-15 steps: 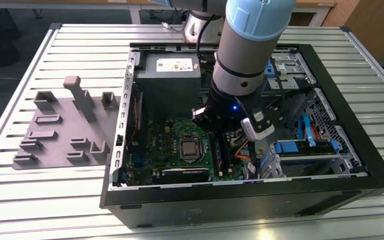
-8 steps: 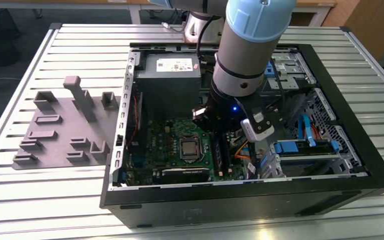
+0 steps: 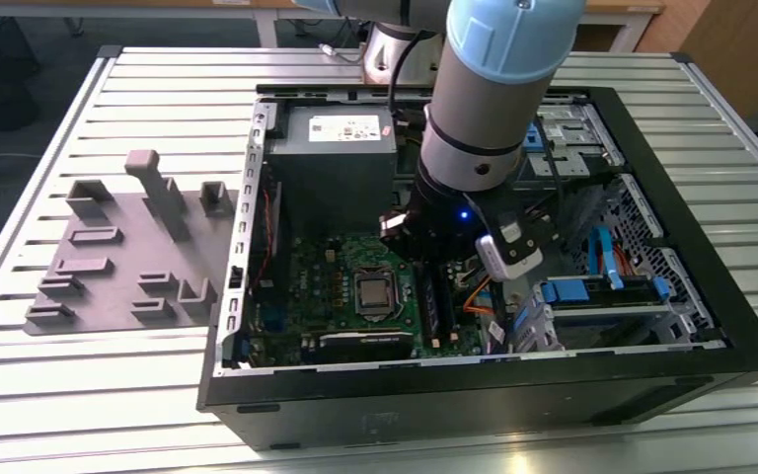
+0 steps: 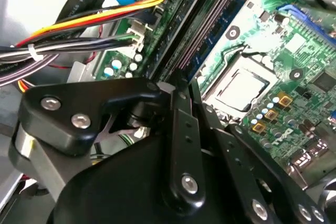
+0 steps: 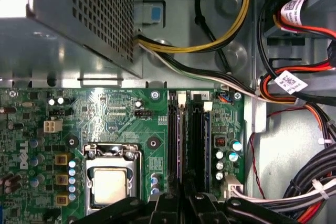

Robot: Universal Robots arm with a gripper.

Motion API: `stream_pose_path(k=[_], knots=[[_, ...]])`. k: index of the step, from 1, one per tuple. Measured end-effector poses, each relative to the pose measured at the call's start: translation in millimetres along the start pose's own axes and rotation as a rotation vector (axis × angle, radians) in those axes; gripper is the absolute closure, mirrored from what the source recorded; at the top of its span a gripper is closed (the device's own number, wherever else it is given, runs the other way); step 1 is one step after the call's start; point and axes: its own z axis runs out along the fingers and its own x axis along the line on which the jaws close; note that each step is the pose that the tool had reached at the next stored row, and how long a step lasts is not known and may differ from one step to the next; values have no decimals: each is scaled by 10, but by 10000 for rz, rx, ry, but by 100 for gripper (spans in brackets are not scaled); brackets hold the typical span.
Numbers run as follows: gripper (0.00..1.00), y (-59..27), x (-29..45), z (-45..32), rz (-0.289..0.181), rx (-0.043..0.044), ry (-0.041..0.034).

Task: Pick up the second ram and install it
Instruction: 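Insert the second ram into the second slot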

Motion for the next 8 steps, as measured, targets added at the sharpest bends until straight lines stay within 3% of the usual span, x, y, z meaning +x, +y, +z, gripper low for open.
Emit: stream_pose_path(k=[8], knots=[[86,-3,-5,-3,24,3,1]])
